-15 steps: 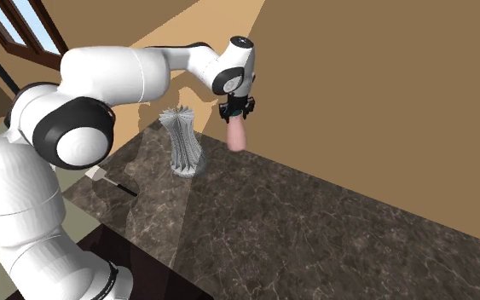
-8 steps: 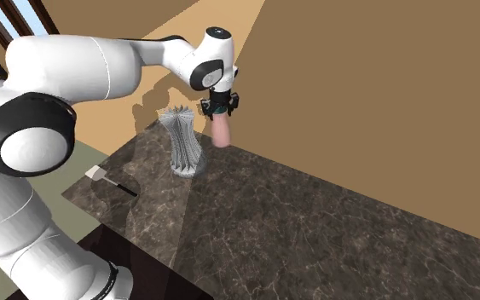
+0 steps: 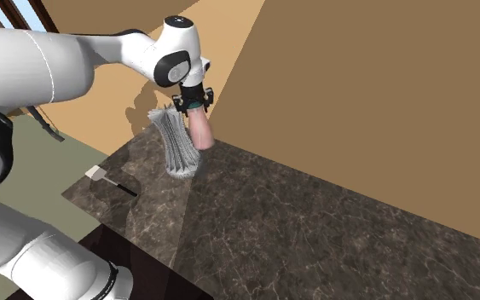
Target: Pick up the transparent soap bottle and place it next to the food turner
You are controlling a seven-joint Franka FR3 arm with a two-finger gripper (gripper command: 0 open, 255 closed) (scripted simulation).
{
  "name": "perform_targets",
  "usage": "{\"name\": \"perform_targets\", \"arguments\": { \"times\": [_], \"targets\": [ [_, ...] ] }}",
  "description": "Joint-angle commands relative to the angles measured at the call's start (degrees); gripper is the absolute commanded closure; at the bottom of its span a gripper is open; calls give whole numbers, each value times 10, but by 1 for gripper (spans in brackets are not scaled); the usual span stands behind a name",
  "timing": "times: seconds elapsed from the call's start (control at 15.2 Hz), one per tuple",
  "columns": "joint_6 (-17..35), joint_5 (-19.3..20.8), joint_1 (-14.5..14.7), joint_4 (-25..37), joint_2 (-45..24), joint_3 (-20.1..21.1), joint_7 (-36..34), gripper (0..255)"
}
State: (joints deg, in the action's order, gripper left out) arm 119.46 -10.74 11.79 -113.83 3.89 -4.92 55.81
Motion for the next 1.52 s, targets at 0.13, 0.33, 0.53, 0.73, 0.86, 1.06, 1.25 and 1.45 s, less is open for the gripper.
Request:
{"name": "perform_targets", "arguments": {
  "times": [0.13, 0.33, 0.53, 0.73, 0.86, 1.06, 1.25, 1.45],
  "targets": [
    [-12, 10, 19, -55, 64, 25, -48, 255],
    [-21, 13, 31, -85, 109, 46, -83, 255],
    [-33, 13, 42, -110, 150, 68, -118, 255],
    [-47, 10, 55, -129, 188, 91, -154, 255],
    [-58, 6, 63, -137, 212, 107, -178, 255],
    [-76, 0, 76, -146, 243, 132, -215, 255],
    [-94, -9, 89, -148, 269, 158, -253, 255],
    [-113, -18, 102, -144, 290, 185, -290, 255]
  ]
}}
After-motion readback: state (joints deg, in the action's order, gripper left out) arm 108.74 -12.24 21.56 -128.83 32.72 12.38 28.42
